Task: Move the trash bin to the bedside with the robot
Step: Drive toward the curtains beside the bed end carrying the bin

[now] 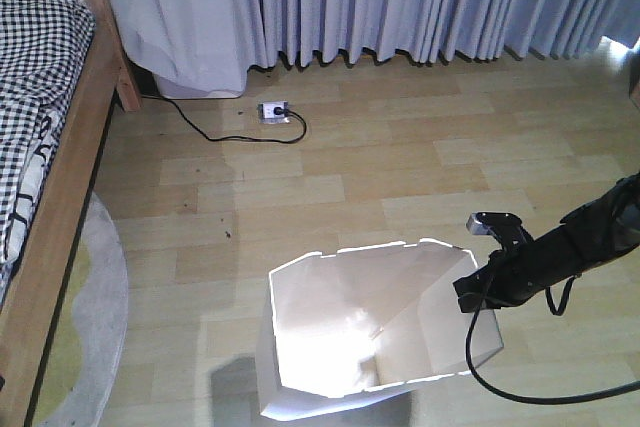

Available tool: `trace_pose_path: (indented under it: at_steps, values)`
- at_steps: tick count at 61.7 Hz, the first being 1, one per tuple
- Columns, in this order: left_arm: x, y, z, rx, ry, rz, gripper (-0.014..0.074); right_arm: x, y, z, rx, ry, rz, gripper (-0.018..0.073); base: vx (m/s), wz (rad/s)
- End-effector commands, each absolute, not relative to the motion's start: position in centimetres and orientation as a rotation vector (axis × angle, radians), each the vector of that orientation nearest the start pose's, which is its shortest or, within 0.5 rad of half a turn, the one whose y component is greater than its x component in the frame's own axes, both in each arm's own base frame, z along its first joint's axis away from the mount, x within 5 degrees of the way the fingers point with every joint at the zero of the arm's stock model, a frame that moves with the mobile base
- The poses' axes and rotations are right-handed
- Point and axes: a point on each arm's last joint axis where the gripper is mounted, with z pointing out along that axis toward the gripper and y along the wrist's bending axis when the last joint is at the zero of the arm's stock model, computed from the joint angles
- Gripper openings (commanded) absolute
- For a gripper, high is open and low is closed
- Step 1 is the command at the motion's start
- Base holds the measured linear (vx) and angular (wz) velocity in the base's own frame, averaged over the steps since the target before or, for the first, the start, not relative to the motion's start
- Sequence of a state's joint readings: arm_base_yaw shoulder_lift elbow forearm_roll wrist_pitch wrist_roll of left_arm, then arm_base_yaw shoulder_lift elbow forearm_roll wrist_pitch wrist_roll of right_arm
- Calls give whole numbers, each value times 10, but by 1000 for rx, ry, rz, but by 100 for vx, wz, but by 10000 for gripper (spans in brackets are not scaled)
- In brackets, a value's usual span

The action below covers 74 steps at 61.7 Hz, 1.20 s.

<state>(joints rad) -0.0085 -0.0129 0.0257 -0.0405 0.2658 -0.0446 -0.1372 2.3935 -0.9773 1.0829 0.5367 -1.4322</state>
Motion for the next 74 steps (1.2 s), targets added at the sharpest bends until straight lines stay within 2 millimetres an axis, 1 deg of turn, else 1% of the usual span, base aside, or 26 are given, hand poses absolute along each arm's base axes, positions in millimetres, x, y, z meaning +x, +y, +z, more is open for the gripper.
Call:
trace_pose_path:
  at_steps: [1, 50, 74]
  values:
    - [56, -2, 182, -61, 1697, -89, -6, 323, 11, 1, -389, 2818, 950, -5, 17, 9]
    - [56, -2, 182, -61, 1697, -89, -6, 323, 11, 1, -389, 2818, 950, -5, 17, 11]
    - [56, -2, 182, -61, 1697, -89, -6, 323, 11, 1, -389, 2818, 950, -5, 16, 3]
